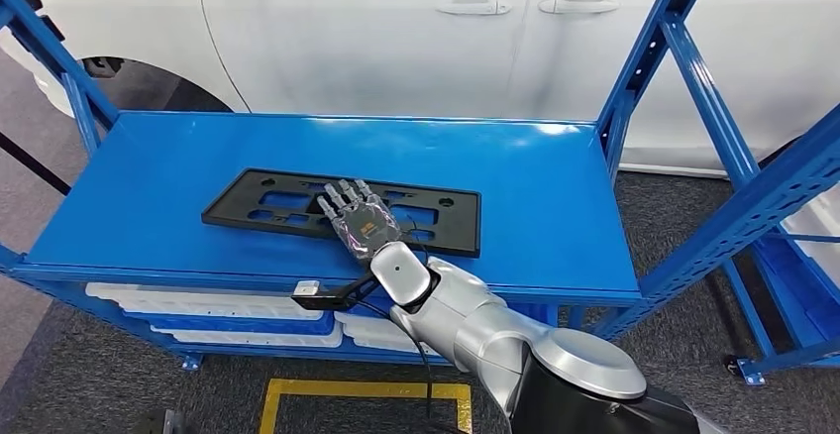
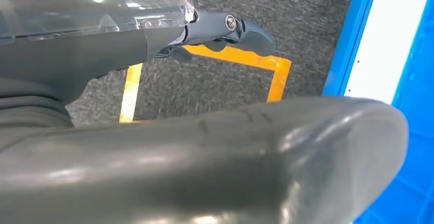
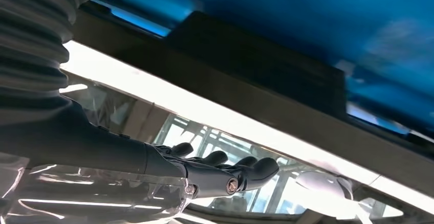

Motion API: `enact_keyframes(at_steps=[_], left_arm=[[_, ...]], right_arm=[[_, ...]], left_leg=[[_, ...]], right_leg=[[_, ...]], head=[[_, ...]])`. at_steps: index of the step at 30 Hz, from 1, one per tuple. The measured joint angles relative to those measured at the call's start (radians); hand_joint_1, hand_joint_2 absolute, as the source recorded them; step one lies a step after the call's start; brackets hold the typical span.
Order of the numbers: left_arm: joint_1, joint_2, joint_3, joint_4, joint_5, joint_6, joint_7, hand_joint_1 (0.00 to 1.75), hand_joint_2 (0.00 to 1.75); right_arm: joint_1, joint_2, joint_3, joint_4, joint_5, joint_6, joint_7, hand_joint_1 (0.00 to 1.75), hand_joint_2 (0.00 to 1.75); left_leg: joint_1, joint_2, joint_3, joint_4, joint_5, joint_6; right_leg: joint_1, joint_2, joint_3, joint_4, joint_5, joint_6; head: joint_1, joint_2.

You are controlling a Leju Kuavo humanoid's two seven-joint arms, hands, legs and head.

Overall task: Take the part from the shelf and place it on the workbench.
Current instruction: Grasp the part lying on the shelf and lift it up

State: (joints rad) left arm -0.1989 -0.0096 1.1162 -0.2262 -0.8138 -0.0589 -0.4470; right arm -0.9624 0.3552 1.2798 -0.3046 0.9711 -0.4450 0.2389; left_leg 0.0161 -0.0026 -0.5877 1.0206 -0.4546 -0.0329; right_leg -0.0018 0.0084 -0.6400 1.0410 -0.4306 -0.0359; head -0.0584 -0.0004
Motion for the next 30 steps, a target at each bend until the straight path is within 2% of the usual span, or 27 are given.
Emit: enact_keyframes(at_steps=[2, 4, 5, 6, 7, 8, 9, 11, 13, 15, 16, 17, 19, 20, 21, 22, 23, 24, 26, 27, 30], left_arm=[[-0.001, 0.000, 0.000, 0.000, 0.000, 0.000, 0.000, 0.00, 0.00], [0.000, 0.000, 0.000, 0.000, 0.000, 0.001, 0.000, 0.00, 0.00], [0.001, 0.000, 0.000, 0.000, 0.000, 0.001, 0.000, 0.00, 0.00], [0.002, 0.000, 0.000, 0.000, 0.000, 0.001, 0.000, 0.00, 0.00], [0.003, -0.001, 0.000, 0.000, 0.001, 0.001, 0.000, 0.00, 0.00], [0.003, -0.001, 0.000, 0.000, 0.002, 0.001, 0.000, 0.00, 0.00], [0.003, 0.000, 0.000, 0.000, 0.003, 0.001, -0.001, 0.00, 0.00], [0.002, 0.000, 0.000, 0.000, 0.005, 0.001, -0.002, 0.00, 0.00], [0.003, 0.000, 0.000, 0.000, 0.007, 0.001, -0.004, 0.00, 0.00], [0.005, 0.000, 0.000, 0.000, 0.008, 0.001, -0.006, 0.00, 0.00], [0.005, 0.000, 0.000, 0.000, 0.009, 0.001, -0.008, 0.00, 0.00], [0.006, -0.001, 0.000, 0.000, 0.011, 0.002, -0.011, 0.00, 0.00], [0.008, -0.001, 0.000, 0.000, 0.016, 0.002, -0.015, 0.00, 0.00], [0.010, -0.001, 0.000, 0.000, 0.019, 0.003, -0.017, 0.00, 0.00], [0.013, -0.001, 0.000, 0.000, 0.020, 0.003, -0.018, 0.00, 0.00], [0.015, -0.001, 0.000, 0.000, 0.021, 0.003, -0.019, 0.00, 0.00], [0.017, -0.001, 0.000, 0.000, 0.022, 0.003, -0.019, 0.00, 0.00], [0.018, -0.001, 0.000, 0.000, 0.023, 0.003, -0.020, 0.00, 0.00], [0.018, 0.000, 0.000, 0.000, 0.025, 0.002, -0.022, 0.00, 0.00], [0.017, 0.001, 0.000, 0.000, 0.025, 0.002, -0.024, 0.00, 0.00], [0.013, 0.004, 0.000, 0.000, 0.022, 0.002, -0.025, 0.00, 0.00]], right_arm=[[0.000, 0.001, 0.000, 0.000, 0.001, 0.000, 0.000, 0.00, 1.75], [0.002, 0.001, 0.000, 0.000, 0.002, 0.000, 0.000, 0.00, 1.75], [0.004, 0.001, 0.000, 0.001, 0.003, 0.000, 0.000, 0.00, 1.75], [0.007, 0.001, 0.000, 0.001, 0.005, 0.001, -0.001, 0.00, 1.75], [0.008, 0.002, 0.000, 0.001, 0.008, 0.002, -0.001, 0.00, 1.75], [0.009, 0.002, 0.000, 0.001, 0.012, 0.006, 0.000, 0.00, 1.75], [0.010, 0.002, 0.000, 0.001, 0.018, 0.012, 0.001, 0.00, 1.75], [0.011, 0.003, 0.000, 0.000, 0.031, 0.028, 0.008, 0.00, 1.75], [0.015, 0.003, 0.000, 0.000, 0.041, 0.046, 0.022, 0.00, 1.75], [0.017, 0.003, 0.000, 0.000, 0.045, 0.061, 0.043, 0.00, 1.75], [0.017, 0.003, 0.000, 0.000, 0.045, 0.067, 0.055, 0.00, 1.75], [0.017, 0.003, 0.000, 0.000, 0.043, 0.072, 0.067, 0.00, 1.75], [0.018, 0.002, 0.000, 0.002, 0.036, 0.080, 0.092, 0.00, 1.75], [0.018, 0.000, -0.002, 0.006, 0.031, 0.084, 0.103, 0.10, 1.75], [0.017, -0.001, -0.006, 0.010, 0.027, 0.089, 0.112, 0.51, 1.75], [0.013, -0.002, -0.011, 0.016, 0.022, 0.096, 0.118, 0.95, 1.75], [0.009, -0.002, -0.018, 0.022, 0.018, 0.103, 0.121, 1.38, 1.75], [0.003, -0.002, -0.026, 0.029, 0.014, 0.111, 0.123, 1.71, 1.75], [-0.006, -0.004, -0.046, 0.041, 0.008, 0.124, 0.126, 1.75, 1.75], [-0.009, -0.005, -0.055, 0.046, 0.006, 0.129, 0.127, 1.75, 1.75], [-0.011, -0.010, -0.078, 0.058, 0.004, 0.139, 0.128, 1.75, 1.75]], left_leg=[[0.002, 0.001, -0.024, 0.060, -0.037, -0.010], [0.003, 0.001, -0.085, 0.188, -0.095, -0.017], [0.003, 0.001, -0.115, 0.246, -0.113, -0.020], [0.003, 0.001, -0.132, 0.274, -0.113, -0.020], [0.003, 0.001, -0.131, 0.264, -0.094, -0.020], [0.003, 0.001, -0.110, 0.213, -0.059, -0.017], [0.003, 0.001, -0.077, 0.140, -0.019, -0.013], [-0.003, 0.000, -0.022, 0.022, 0.024, -0.002], [-0.009, -0.001, -0.008, -0.009, 0.023, 0.009], [-0.006, -0.001, -0.004, -0.017, 0.027, 0.020], [-0.003, -0.001, -0.001, -0.021, 0.029, 0.026], [-0.001, 0.000, 0.002, -0.025, 0.031, 0.031], [0.000, 0.001, 0.003, -0.027, 0.032, 0.037], [-0.001, 0.002, 0.002, -0.026, 0.032, 0.038], [-0.001, 0.002, 0.002, -0.025, 0.032, 0.038], [-0.001, 0.002, 0.002, -0.024, 0.031, 0.038], [-0.001, 0.001, 0.003, -0.023, 0.030, 0.037], [-0.001, 0.000, 0.003, -0.020, 0.029, 0.035], [-0.005, -0.002, 0.000, -0.012, 0.025, 0.027], [-0.006, -0.003, -0.002, -0.009, 0.023, 0.022], [-0.004, -0.003, -0.005, -0.009, 0.023, 0.006]], right_leg=[[-0.005, -0.001, 0.007, -0.007, 0.001, -0.010], [-0.003, -0.002, 0.010, -0.007, -0.001, -0.015], [-0.003, -0.002, 0.011, -0.007, -0.002, -0.016], [-0.002, -0.001, 0.011, -0.007, -0.003, -0.017], [-0.001, 0.000, 0.013, -0.007, -0.004, -0.017], [-0.001, 0.001, 0.015, -0.007, -0.005, -0.016], [-0.001, 0.002, 0.018, -0.007, -0.007, -0.015], [0.001, 0.003, 0.020, -0.007, -0.008, -0.008], [0.002, 0.004, 0.018, -0.008, -0.007, 0.002], [0.002, 0.004, 0.021, -0.006, -0.011, 0.013], [0.002, 0.003, 0.017, 0.006, -0.021, 0.019], [0.002, 0.002, 0.003, 0.039, -0.043, 0.023], [0.000, 0.000, -0.054, 0.161, -0.107, 0.029], [-0.002, 0.000, -0.085, 0.225, -0.131, 0.031], [-0.003, -0.001, -0.104, 0.264, -0.139, 0.033], [-0.003, -0.002, -0.105, 0.266, -0.127, 0.033], [-0.004, -0.003, -0.086, 0.226, -0.099, 0.032], [-0.005, -0.003, -0.052, 0.158, -0.063, 0.029], [-0.003, -0.003, 0.008, 0.037, -0.020, 0.021], [-0.001, -0.002, 0.021, 0.007, -0.014, 0.017], [0.001, -0.001, 0.021, -0.004, -0.011, 0.001]], head=[[0.000, 0.000], [0.000, 0.000], [0.000, 0.000], [0.000, 0.000], [0.000, 0.000], [0.000, 0.000], [0.000, 0.000], [0.000, 0.000], [0.000, 0.000], [0.000, 0.000], [0.000, 0.000], [0.000, 0.000], [0.000, 0.000], [0.000, 0.000], [0.000, 0.000], [0.000, 0.000], [0.000, 0.000], [0.000, 0.000], [0.000, 0.000], [0.000, 0.000], [0.000, 0.000]])
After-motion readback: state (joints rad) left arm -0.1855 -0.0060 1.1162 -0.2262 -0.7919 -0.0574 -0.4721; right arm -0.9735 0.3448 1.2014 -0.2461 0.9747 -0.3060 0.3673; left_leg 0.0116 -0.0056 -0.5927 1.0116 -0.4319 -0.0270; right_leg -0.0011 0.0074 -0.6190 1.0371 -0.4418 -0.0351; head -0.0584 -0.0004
